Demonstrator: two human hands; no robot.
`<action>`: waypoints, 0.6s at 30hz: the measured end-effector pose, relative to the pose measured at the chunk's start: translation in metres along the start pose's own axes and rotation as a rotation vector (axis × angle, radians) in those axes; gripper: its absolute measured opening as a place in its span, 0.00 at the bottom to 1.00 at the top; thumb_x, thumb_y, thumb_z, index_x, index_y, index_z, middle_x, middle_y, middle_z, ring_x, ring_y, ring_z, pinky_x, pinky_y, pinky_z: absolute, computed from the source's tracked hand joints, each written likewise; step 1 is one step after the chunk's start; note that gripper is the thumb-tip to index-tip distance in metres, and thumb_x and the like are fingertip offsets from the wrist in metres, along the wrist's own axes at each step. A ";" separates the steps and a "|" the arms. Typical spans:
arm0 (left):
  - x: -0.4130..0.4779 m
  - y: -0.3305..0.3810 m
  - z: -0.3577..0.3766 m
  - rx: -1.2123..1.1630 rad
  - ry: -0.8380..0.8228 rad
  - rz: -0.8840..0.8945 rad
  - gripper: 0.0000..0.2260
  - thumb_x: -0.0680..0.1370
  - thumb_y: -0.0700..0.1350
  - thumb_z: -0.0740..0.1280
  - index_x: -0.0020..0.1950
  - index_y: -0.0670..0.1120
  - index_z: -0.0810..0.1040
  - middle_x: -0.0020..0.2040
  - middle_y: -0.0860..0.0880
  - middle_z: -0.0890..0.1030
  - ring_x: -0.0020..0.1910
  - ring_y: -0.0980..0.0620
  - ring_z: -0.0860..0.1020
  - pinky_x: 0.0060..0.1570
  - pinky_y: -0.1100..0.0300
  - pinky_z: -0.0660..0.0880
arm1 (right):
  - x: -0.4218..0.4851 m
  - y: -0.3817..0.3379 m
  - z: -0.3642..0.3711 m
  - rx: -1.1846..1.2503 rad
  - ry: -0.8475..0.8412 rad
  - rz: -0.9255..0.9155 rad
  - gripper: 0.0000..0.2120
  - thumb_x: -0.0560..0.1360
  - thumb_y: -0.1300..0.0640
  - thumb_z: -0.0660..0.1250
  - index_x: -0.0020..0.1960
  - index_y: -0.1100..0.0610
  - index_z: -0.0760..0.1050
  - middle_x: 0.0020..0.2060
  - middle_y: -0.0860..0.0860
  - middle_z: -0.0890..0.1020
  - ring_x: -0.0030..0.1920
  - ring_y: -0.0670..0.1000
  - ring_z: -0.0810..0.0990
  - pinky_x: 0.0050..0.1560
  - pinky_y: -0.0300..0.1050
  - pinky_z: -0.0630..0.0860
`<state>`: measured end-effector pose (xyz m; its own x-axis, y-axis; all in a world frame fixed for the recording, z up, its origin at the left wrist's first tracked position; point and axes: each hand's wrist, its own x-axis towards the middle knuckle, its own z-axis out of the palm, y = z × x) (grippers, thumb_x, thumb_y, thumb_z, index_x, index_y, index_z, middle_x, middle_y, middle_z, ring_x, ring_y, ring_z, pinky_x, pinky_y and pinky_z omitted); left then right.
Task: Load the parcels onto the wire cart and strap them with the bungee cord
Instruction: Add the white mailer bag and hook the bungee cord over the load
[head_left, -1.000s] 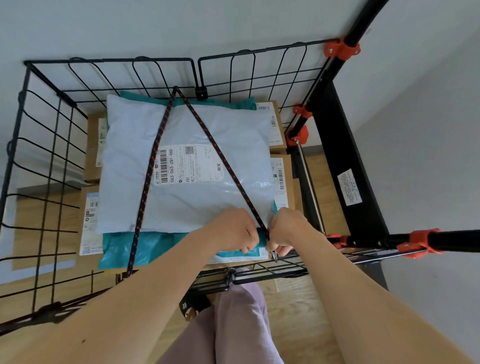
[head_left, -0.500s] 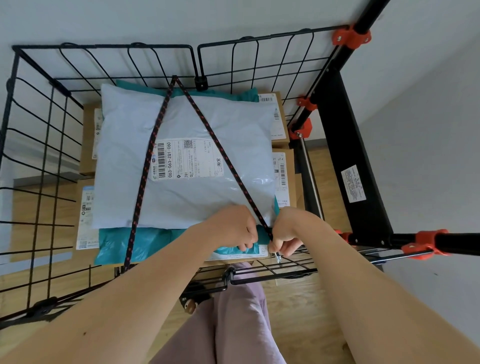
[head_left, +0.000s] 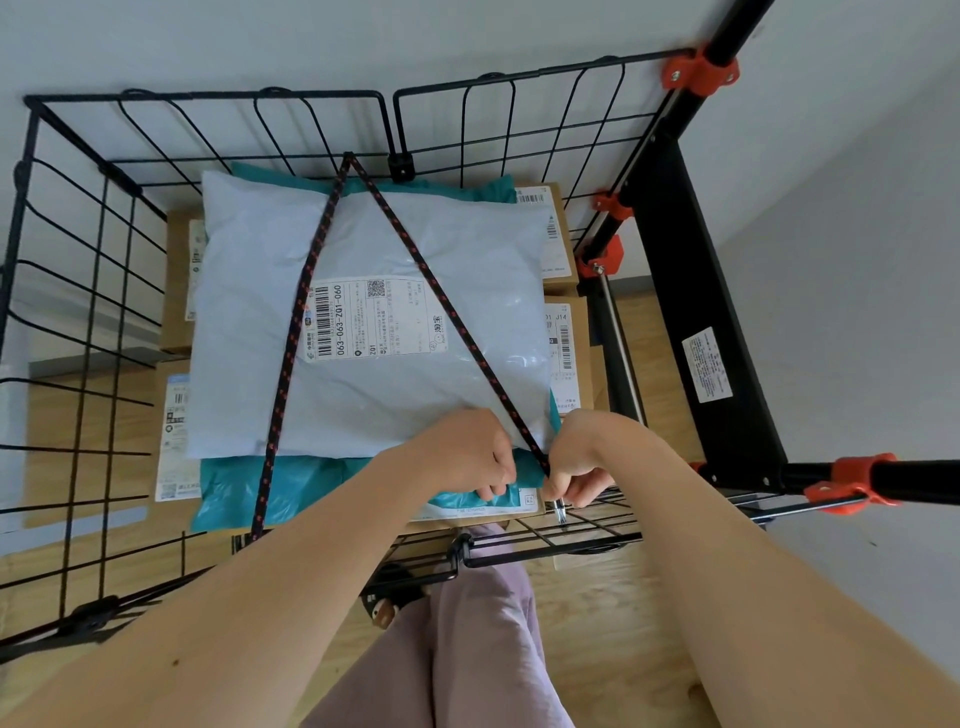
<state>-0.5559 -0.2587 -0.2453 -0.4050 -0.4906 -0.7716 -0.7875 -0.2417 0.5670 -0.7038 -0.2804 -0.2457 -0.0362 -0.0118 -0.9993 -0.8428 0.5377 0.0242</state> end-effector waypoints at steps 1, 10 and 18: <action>0.000 0.000 0.000 0.001 0.001 -0.001 0.07 0.76 0.38 0.65 0.49 0.43 0.83 0.46 0.46 0.85 0.42 0.55 0.84 0.37 0.71 0.76 | -0.001 0.000 0.000 0.007 -0.001 0.001 0.05 0.75 0.67 0.66 0.45 0.60 0.70 0.27 0.50 0.68 0.26 0.46 0.64 0.34 0.38 0.67; -0.004 0.001 -0.006 -0.006 -0.028 0.024 0.06 0.76 0.40 0.65 0.45 0.42 0.83 0.43 0.46 0.85 0.38 0.56 0.83 0.30 0.74 0.72 | -0.006 -0.001 0.004 0.030 0.013 -0.032 0.08 0.76 0.66 0.65 0.54 0.59 0.73 0.30 0.50 0.68 0.29 0.46 0.65 0.40 0.39 0.70; -0.031 0.007 -0.050 -0.079 0.459 0.126 0.09 0.72 0.41 0.68 0.33 0.38 0.77 0.26 0.48 0.75 0.23 0.56 0.72 0.28 0.64 0.68 | -0.025 -0.005 -0.016 0.091 0.552 -0.153 0.06 0.74 0.64 0.63 0.39 0.60 0.72 0.33 0.54 0.78 0.31 0.50 0.79 0.32 0.38 0.76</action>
<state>-0.5255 -0.2867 -0.2032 -0.2340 -0.8345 -0.4988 -0.7004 -0.2111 0.6818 -0.7073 -0.2957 -0.2206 -0.2132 -0.5199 -0.8272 -0.8116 0.5655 -0.1463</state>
